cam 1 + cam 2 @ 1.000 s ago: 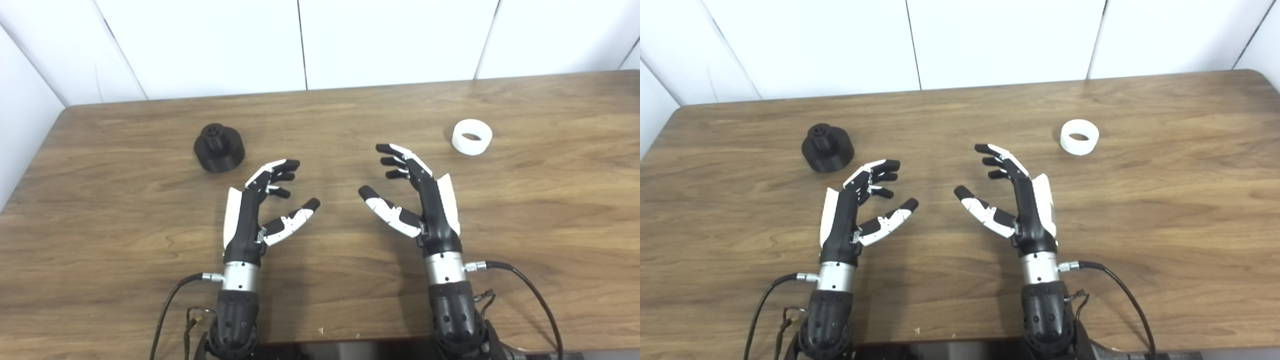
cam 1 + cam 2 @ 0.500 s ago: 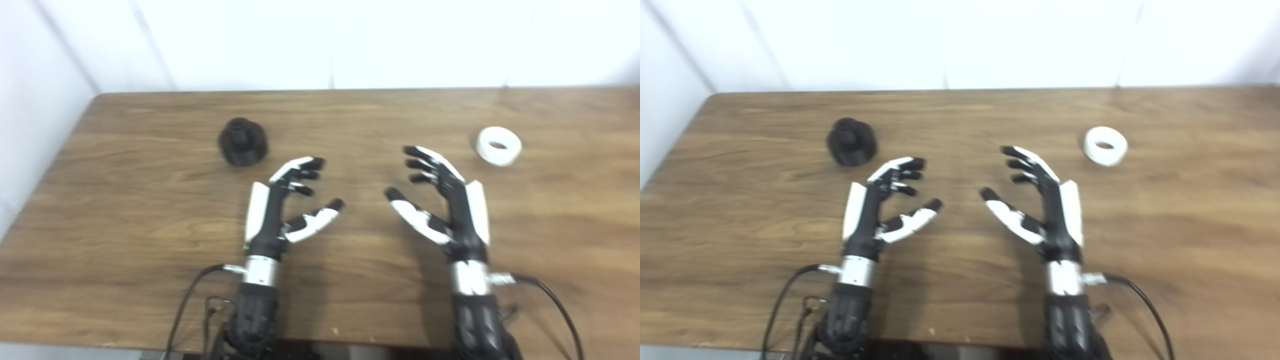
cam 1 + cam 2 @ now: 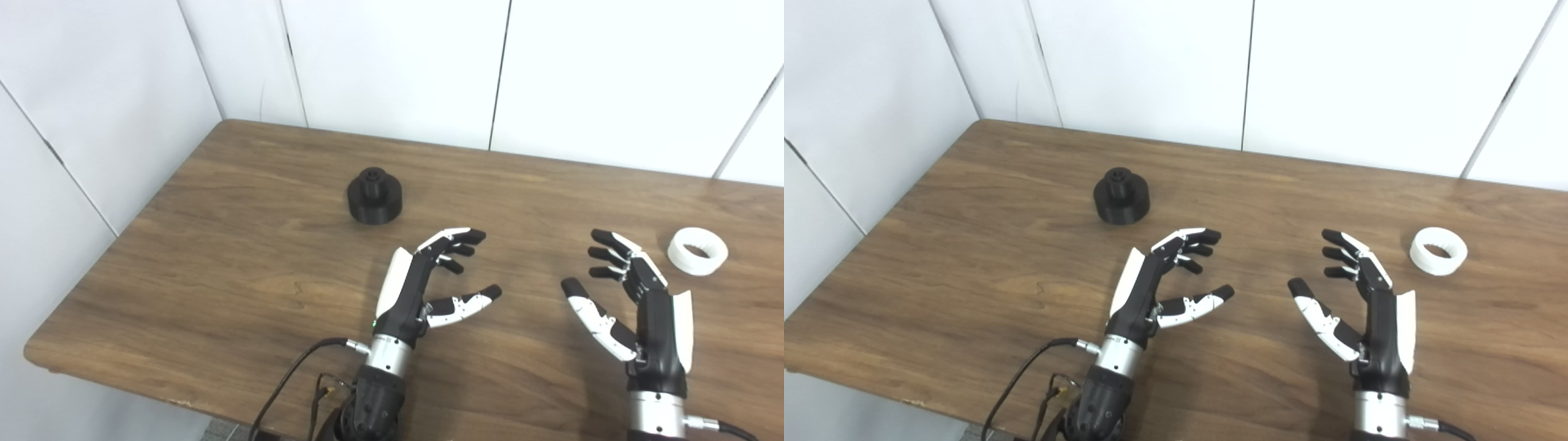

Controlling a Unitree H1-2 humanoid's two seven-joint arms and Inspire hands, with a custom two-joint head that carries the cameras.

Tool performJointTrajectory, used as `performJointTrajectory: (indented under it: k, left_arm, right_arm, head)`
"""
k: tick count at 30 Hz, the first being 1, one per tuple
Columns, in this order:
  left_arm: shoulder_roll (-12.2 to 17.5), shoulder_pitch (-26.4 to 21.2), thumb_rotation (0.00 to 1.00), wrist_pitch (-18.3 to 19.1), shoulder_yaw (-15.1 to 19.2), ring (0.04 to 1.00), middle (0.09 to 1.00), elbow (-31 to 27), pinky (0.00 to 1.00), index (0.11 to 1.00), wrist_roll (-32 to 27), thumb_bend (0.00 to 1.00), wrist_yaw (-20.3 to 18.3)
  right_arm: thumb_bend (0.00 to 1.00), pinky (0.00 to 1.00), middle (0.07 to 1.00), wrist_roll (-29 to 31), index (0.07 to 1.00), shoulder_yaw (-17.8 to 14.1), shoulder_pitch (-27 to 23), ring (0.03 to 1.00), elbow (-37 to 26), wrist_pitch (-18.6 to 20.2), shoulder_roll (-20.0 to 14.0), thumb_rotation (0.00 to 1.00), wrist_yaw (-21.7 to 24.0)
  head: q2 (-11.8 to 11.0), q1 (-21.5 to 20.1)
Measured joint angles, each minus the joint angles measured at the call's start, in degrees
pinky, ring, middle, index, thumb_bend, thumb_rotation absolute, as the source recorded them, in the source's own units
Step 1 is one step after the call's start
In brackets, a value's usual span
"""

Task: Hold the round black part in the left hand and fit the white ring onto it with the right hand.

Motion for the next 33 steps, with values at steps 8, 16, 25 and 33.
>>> performJointTrajectory:
  k: [8, 16, 25, 33]
  left_arm:
    - [0.19, -0.25, 0.22, 1.04, 0.39, 0.76, 0.775, 0.06, 0.66, 0.703, 2.48, 0.66, 1.01]
    - [2.91, -1.23, 0.2, 1.03, 2.86, 0.819, 0.806, 0.23, 0.78, 0.732, 3.93, 0.65, 2.68]
    - [3.3, -1.54, 0.2, 4.05, 4.62, 0.829, 0.825, -0.23, 0.78, 0.755, 6.05, 0.65, 4.21]
    - [9.19, -4.91, 0.22, 5.88, 8.96, 0.835, 0.83, -2.17, 0.78, 0.757, 7.31, 0.67, 5.06]
  right_arm:
    - [0.64, 0.6, 0.781, 0.1, 0.743, 0.0, -0.06, 0.723, 0.06, -0.01, 0.0, 0.4, 0.07]
    - [0.63, 0.6, 0.782, 0.61, 0.743, -0.06, -0.11, 0.721, 0.08, -0.01, -0.01, 0.39, 0.2]
    - [0.63, 0.6, 0.78, 0.89, 0.745, -0.17, -0.21, 0.724, 0.16, -0.03, -0.01, 0.4, 0.59]
    - [0.63, 0.6, 0.779, 0.7, 0.74, -0.6, -0.3, 0.72, 0.31, -0.25, -0.12, 0.4, 0.6]
  head:
    - [0.0, 0.09]
    - [0.0, 0.18]
    - [0.09, 0.7]
    - [0.0, 0.97]
